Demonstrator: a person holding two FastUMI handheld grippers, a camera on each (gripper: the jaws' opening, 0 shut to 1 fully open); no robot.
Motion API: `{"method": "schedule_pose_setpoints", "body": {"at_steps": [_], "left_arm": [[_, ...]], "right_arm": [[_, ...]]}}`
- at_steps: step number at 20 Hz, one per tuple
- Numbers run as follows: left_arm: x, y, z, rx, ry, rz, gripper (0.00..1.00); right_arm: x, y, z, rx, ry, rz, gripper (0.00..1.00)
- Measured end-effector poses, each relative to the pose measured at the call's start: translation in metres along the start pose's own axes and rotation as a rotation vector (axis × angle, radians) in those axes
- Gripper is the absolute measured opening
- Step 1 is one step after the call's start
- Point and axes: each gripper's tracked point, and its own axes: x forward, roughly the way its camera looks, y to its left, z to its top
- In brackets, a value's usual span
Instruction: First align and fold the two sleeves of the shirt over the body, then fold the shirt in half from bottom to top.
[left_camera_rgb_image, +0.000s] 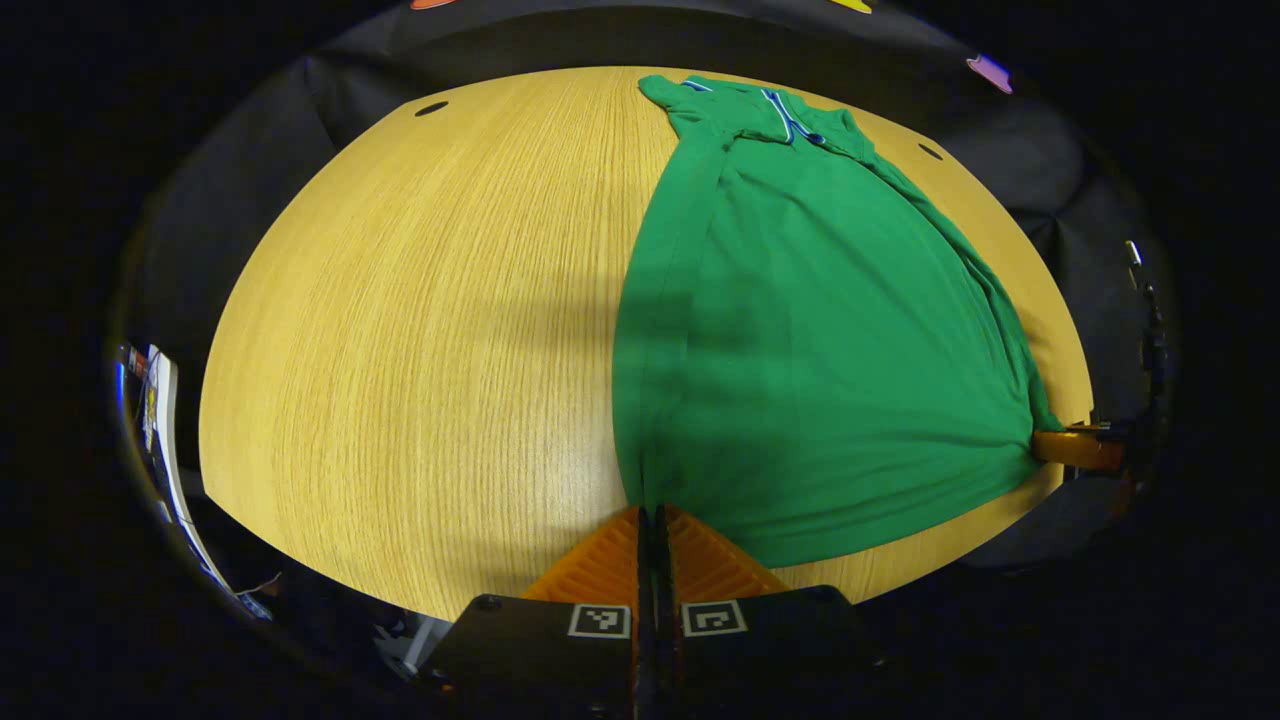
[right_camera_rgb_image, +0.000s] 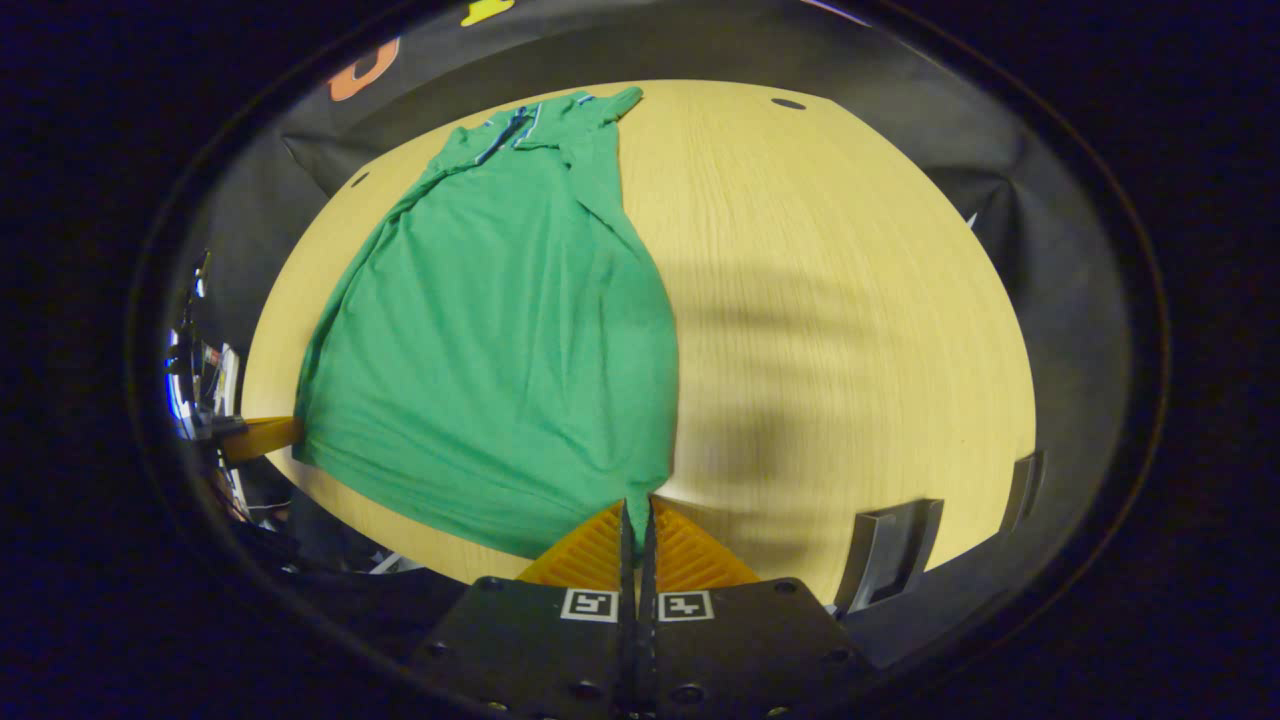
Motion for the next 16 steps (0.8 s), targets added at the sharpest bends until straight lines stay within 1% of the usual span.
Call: {"method": "schedule_pose_setpoints", "body": {"at_steps": [2, 6, 11, 12, 13, 14, 16], "left_arm": [[-0.011, -0.004, 0.011, -0.029, 0.006, -0.003, 0.07], [-0.045, -0.028, 0.052, -0.049, -0.044, -0.057, 0.06], [-0.091, -0.069, 0.117, -0.009, -0.126, -0.118, 0.06], [-0.112, -0.070, 0.119, -0.001, -0.149, -0.131, 0.05], [-0.123, -0.043, 0.102, 0.008, -0.171, -0.143, 0.06], [-0.130, -0.073, 0.136, 0.016, -0.194, -0.153, 0.06], [-0.155, -0.081, 0.156, 0.038, -0.234, -0.170, 0.06]], "right_arm": [[-0.009, 0.005, 0.004, -0.001, -0.015, 0.012, 0.00], [-0.031, 0.007, 0.024, 0.009, -0.079, 0.027, 0.00], [-0.049, 0.001, 0.046, 0.022, -0.126, 0.031, 0.00], [-0.053, 0.000, 0.050, 0.024, -0.135, 0.032, 0.00], [-0.058, -0.001, 0.054, 0.023, -0.148, 0.032, 0.00], [-0.062, -0.001, 0.059, 0.021, -0.161, 0.031, 0.00], [-0.071, -0.002, 0.070, 0.022, -0.187, 0.030, 0.00]]}}
